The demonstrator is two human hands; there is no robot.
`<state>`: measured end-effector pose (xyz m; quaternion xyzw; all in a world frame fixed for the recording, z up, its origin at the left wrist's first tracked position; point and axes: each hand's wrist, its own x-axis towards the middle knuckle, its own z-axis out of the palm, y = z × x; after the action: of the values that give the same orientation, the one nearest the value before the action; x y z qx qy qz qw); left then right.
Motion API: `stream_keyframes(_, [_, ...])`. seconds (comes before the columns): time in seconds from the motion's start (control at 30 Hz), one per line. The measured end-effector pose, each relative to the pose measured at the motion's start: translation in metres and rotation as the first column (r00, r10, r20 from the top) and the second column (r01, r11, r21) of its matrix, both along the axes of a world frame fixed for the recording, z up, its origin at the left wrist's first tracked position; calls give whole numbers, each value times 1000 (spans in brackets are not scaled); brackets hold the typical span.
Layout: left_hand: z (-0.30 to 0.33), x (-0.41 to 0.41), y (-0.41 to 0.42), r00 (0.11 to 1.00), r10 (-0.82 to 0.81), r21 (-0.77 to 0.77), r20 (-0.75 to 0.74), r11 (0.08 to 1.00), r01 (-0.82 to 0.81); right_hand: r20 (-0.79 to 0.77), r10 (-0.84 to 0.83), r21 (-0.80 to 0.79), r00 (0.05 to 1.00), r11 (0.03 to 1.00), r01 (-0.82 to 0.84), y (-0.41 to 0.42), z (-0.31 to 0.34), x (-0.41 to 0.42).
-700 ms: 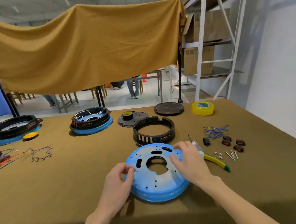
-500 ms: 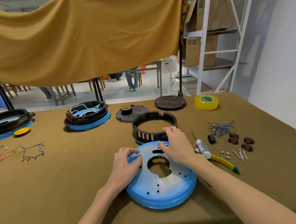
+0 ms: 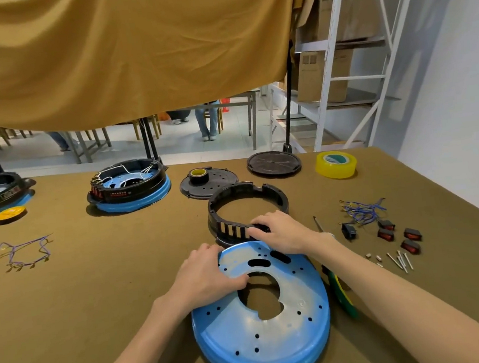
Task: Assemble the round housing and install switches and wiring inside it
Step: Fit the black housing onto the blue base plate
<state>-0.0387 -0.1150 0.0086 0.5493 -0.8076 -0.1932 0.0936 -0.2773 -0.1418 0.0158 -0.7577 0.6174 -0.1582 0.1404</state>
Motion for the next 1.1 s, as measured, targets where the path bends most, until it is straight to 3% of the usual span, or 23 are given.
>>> stream_keyframes(0.13, [6,23,-4,990,59,-37,-125,997,-64,96,-29,25,995,999,27,-2,1,-4])
stream_keyframes(0.33, [0,70,-10,947,224,-4,-232,973,-231,48,-100,98,994,991,95,-19,10,-6])
stream_keyframes(0.47, [-12,79,-13,864,393,34,-315,914,-403,7,-150,33,989,988,150,-16,11,-16])
stream_keyframes(0.63, [-15,73,-21,792,522,27,-317,840,-542,-2,-188,-57,982,981,188,-6,9,-27])
stream_keyframes(0.9, [-19,68,-18,722,510,58,-467,833,-551,82,-191,-69,978,978,196,-10,15,-38])
stream_keyframes(1.1, [-26,67,-21,743,541,12,-394,812,-584,258,-232,-119,938,956,269,-10,28,-50])
